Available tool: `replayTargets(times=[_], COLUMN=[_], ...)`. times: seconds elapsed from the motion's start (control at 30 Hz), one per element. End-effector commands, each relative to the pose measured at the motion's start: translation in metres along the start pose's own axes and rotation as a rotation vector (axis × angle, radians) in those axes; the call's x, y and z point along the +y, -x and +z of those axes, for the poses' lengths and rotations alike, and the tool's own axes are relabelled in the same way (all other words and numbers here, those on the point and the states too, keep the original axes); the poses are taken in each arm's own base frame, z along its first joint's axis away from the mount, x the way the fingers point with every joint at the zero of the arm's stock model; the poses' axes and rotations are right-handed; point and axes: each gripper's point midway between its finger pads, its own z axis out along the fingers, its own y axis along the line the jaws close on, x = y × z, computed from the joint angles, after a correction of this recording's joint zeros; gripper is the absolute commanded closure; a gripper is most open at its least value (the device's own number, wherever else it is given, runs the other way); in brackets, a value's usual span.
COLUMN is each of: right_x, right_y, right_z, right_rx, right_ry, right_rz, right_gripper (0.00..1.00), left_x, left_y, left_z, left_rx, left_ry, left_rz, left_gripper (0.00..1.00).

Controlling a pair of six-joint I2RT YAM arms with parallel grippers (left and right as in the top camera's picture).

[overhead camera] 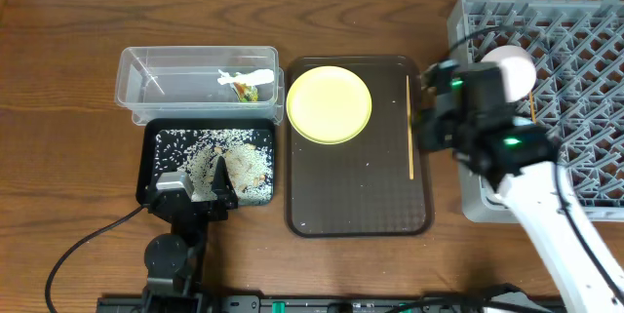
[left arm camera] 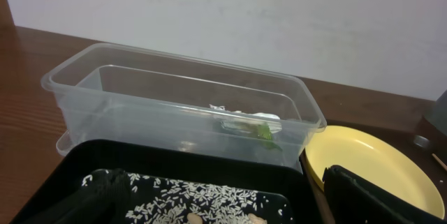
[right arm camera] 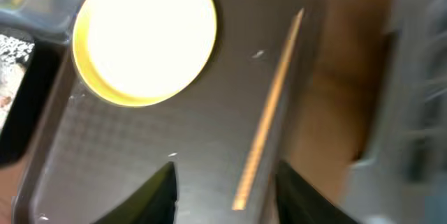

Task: Sort waste into correct bins and load items into the dishwasher rack
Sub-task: 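Grasp the second chopstick from the brown tray with right gripper, then insert the second chopstick into the rack with right gripper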

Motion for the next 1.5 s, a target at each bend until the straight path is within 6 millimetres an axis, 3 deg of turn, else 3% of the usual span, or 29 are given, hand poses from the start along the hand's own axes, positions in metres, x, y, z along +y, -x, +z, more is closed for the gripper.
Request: replayTargets(times=[0.0, 0.13, 0.27, 0.43, 0.5, 0.6, 0.67, 0.77, 0.87, 1.03, 1.23, 1.33, 1.47], right_x=[-0.016, -0.034, -0.038, -0.041, -0.039, -0.04, -0.04, -0.034, -0.028, -0.038, -0.093, -0.124, -0.165], right_y=[-0.03, -0.046, -0.057, -0.079, -0.09, -0.107, -0.109, -0.09, -0.054, 0.0, 0.043, 0.051, 0.047], right_z=[0.031, 0.061, 0.094, 0.124, 0.133, 0.139, 0.137, 0.126, 0.102, 0.038, -0.046, -0.069, -0.077], right_rx=[0.087, 0.124, 0.17, 0.252, 0.294, 0.358, 0.369, 0.318, 0.214, 0.008, -0.226, -0.278, -0.267], right_ry=[-0.174, -0.303, -0.316, -0.326, -0.312, -0.315, -0.318, -0.28, -0.231, -0.228, -0.414, -0.492, -0.575], right_rz=[0.167, 0.215, 0.211, 0.206, 0.208, 0.207, 0.205, 0.159, 0.039, -0.087, -0.136, -0.121, -0.072], right_gripper=[0.61, 0.6, 0.6, 0.67, 0.82, 0.96, 0.99, 0.99, 0.99, 0.99, 0.99, 0.99, 0.99], left_x=[0.006, 0.006, 0.006, 0.006, 0.006, 0.006, 0.006, 0.006, 0.006, 0.006, 0.006, 0.006, 0.006], left_y=[-0.016, -0.016, -0.016, -0.017, -0.016, -0.016, -0.016, -0.016, -0.016, -0.016, -0.017, -0.016, -0.016], left_z=[0.002, 0.002, 0.002, 0.002, 0.002, 0.002, 0.002, 0.002, 0.002, 0.002, 0.002, 0.002, 0.002], left_rx=[0.042, 0.042, 0.042, 0.042, 0.042, 0.042, 0.042, 0.042, 0.042, 0.042, 0.042, 0.042, 0.042], left_ry=[0.022, 0.022, 0.022, 0.022, 0.022, 0.022, 0.022, 0.022, 0.022, 0.022, 0.022, 0.022, 0.022], left_rz=[0.021, 0.02, 0.02, 0.02, 0.02, 0.021, 0.02, 0.02, 0.02, 0.02, 0.02, 0.02, 0.02], left_gripper=[0.1, 0.1, 0.1, 0.1, 0.1, 0.1, 0.1, 0.1, 0.1, 0.1, 0.1, 0.1, 0.1])
